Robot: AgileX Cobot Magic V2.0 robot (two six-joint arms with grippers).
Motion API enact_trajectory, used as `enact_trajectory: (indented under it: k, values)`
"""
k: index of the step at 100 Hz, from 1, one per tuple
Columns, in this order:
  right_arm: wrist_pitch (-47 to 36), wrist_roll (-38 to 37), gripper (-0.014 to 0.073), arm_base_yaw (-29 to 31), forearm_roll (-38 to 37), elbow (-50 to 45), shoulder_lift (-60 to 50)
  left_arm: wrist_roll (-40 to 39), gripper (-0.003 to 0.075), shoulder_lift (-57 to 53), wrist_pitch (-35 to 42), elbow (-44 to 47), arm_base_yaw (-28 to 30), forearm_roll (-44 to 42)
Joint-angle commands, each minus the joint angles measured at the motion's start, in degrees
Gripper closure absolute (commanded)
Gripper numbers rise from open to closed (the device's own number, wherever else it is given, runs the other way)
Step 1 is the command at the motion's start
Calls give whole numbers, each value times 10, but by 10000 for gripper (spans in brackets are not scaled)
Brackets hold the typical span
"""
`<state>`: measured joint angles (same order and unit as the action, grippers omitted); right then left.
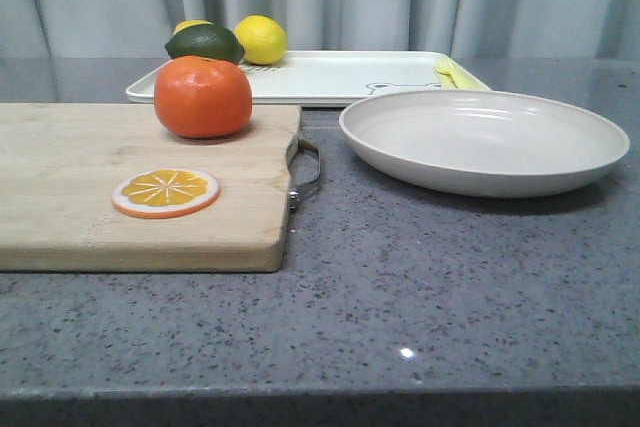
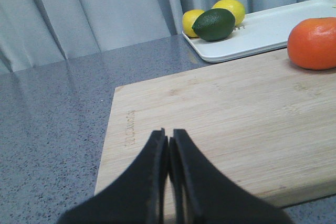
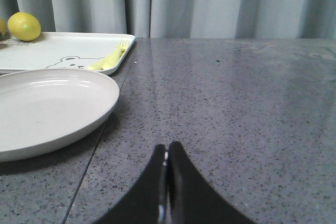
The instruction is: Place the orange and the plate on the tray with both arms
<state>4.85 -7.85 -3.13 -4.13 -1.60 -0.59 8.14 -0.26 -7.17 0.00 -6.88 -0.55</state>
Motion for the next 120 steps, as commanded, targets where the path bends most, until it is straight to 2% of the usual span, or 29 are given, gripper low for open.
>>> enact_trajectory:
  k: [1,65,82,98,106,112,120]
  values:
    - [-48,0,660,2,-5,3,-11,-6,739,-19,45,4,0,1]
    - [-48,0,660,2,-5,3,-11,-6,739,-19,47,4,0,1]
    - [-69,0,660,2,-5,3,-11,-6,739,-19,99,3,0,10]
    - [-79,0,660,2,6,12,-11,-6,739,-19,112,-20,0,11]
    - [-58,0,660,2,24,32,-11,-6,739,-18,112,-43,0,39]
    - [-40,0,660,2,41,56,-11,-6,739,-12,102,-62,0,99]
    - [0,0,660,2,54,93,-9,-6,739,3,50,-104,0,152]
